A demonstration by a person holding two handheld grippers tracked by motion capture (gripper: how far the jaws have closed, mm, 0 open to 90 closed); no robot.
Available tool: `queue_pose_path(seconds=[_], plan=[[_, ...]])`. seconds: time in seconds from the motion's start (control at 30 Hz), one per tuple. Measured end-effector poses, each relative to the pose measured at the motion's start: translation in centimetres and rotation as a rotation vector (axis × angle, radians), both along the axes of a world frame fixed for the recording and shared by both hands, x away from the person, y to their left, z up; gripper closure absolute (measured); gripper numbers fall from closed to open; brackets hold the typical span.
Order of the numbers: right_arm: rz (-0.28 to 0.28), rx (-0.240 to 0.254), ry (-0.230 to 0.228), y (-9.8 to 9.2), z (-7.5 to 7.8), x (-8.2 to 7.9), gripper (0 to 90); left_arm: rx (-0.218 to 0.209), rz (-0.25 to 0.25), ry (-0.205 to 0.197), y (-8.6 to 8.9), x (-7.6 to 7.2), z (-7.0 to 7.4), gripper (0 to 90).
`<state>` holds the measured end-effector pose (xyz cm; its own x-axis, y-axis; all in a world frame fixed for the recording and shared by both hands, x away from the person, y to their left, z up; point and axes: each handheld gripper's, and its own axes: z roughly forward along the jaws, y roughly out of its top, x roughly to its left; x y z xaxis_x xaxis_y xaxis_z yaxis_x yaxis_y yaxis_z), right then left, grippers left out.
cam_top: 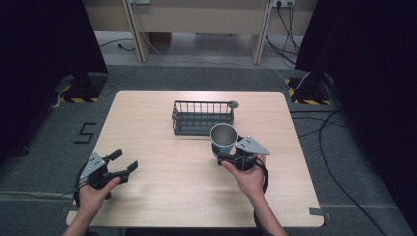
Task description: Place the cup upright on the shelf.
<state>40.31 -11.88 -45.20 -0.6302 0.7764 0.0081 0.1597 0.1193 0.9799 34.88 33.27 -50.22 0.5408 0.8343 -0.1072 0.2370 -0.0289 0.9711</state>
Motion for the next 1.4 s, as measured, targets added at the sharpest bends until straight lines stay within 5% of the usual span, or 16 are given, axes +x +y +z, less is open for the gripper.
queue_pose_path(seconds=[1.4], plan=[[-0.039, 0.042, -0.049, 2.9, 4.9, 5.7, 16.3, -0.004, -0.005, -0.003, 0.1, 0.0, 0.1, 15.5]])
